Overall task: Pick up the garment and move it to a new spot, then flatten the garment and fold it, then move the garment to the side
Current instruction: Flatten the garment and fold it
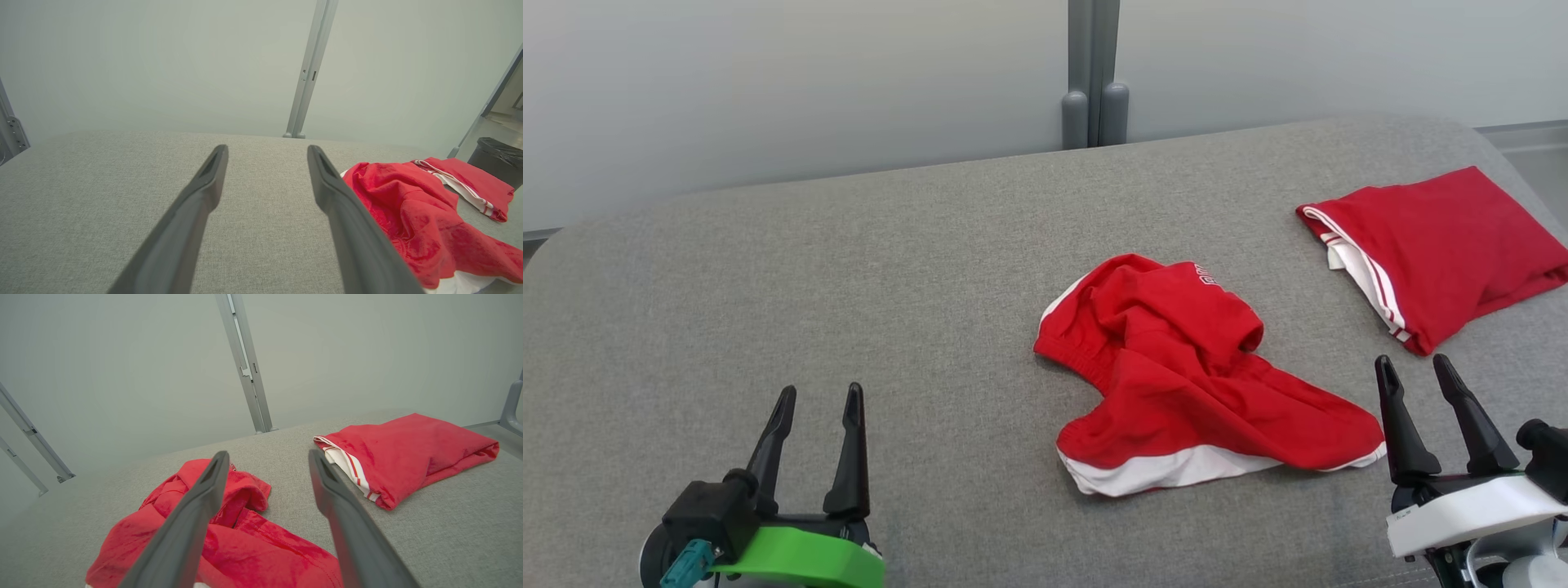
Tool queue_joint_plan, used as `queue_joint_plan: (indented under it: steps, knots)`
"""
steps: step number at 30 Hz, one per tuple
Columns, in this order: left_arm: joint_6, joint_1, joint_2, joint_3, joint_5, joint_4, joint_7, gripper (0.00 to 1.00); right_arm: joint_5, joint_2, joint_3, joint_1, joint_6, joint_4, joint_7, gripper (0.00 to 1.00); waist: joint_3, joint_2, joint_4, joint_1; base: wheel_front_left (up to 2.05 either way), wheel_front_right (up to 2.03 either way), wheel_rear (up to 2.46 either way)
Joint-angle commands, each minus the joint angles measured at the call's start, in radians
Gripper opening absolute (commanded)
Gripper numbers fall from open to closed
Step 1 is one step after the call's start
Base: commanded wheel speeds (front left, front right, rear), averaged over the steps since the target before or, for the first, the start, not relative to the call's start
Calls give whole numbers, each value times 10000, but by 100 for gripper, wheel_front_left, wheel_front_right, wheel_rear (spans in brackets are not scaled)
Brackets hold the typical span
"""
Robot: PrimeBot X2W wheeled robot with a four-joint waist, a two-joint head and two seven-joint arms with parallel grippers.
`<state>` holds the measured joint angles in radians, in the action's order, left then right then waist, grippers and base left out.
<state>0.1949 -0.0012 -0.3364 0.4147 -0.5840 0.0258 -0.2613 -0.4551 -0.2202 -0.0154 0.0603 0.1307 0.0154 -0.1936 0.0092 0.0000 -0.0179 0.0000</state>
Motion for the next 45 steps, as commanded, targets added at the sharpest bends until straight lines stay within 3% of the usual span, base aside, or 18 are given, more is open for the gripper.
queue_joint_plan:
  steps: [1, 9, 15, 30, 45]
  knots:
    - [-23, 41, -14, -66, 63, -27, -50, 100, 69, -32, 32, 6, 0, -53, 36, 100, 19, 0, 7, 0, 0, 0, 0]
    - [-383, -225, 168, 309, 114, -224, 105, 100, 56, 26, 292, 103, 0, 258, 191, 100, 139, 0, -77, 0, 0, 0, 0]
    - [-1052, -814, 660, 1270, 104, -1079, 507, 100, -269, -132, 207, -9, 0, 1032, 230, 100, 328, 0, -281, 0, 0, 0, 0]
    - [-2141, -2024, 1153, 2230, -144, -3115, 1612, 100, -1901, -1047, -1403, -1303, 0, 3287, 315, 100, 1238, 0, -708, 0, 0, 0, 0]
    - [-2833, -2619, 1368, 2792, -436, -3809, 2125, 100, -3968, -1570, -2954, -2547, 0, 4681, -112, 100, 1622, 0, -720, 0, 0, 0, 0]
